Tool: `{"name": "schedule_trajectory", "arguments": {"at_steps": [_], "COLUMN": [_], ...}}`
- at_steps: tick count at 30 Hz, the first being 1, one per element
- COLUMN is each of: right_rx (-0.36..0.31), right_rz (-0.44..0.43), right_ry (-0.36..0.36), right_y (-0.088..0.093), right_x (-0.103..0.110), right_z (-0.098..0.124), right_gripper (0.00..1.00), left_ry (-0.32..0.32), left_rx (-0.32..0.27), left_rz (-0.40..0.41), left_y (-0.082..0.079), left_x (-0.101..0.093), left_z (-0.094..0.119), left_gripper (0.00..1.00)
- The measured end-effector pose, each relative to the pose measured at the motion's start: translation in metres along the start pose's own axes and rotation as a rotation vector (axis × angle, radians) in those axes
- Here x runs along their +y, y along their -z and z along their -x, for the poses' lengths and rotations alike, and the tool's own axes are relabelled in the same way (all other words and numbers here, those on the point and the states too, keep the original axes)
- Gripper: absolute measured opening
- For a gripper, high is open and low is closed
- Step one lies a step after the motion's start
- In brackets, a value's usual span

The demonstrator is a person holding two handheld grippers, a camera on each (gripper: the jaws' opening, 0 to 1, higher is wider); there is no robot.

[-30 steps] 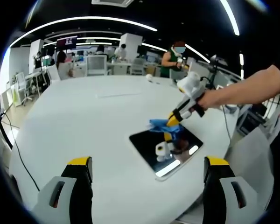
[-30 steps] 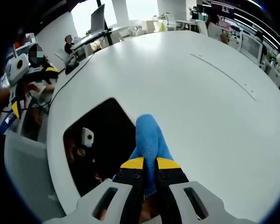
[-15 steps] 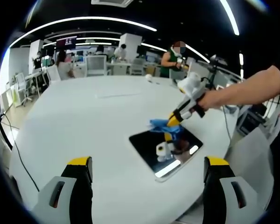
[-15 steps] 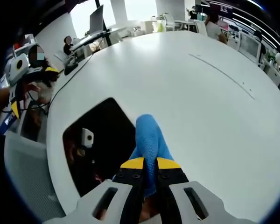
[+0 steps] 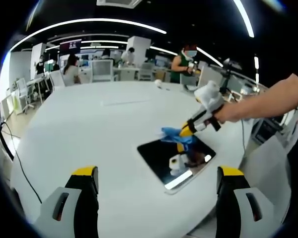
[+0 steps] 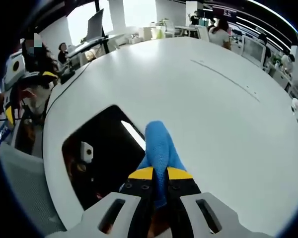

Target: Wipe the mirror surface with the cleaning cloth until all visible marks leave the cleaned area.

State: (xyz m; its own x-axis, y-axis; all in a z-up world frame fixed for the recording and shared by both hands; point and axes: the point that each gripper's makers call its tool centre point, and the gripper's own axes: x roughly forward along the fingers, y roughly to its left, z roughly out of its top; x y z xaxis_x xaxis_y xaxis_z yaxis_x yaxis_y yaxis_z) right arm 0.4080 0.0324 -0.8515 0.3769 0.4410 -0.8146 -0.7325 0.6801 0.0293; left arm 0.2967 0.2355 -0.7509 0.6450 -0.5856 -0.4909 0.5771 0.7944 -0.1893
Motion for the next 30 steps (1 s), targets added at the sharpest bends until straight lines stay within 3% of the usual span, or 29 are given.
{"name": "schedule_trajectory", "arguments": {"at_steps": [30], "right_rx": [-0.041], "right_rz": [-0.059], "right_ry": [0.054], "right_y": [0.023], "right_x": [0.02], "right_z": [0.014], "right_gripper": [0.03], "left_ry": [0.013], "left_rx": [-0.021], "left_rz": [-0.015], "left_y": [-0.011], "left_x": [-0.008], "left_z": [-0.004], "left_gripper": [1.0]}}
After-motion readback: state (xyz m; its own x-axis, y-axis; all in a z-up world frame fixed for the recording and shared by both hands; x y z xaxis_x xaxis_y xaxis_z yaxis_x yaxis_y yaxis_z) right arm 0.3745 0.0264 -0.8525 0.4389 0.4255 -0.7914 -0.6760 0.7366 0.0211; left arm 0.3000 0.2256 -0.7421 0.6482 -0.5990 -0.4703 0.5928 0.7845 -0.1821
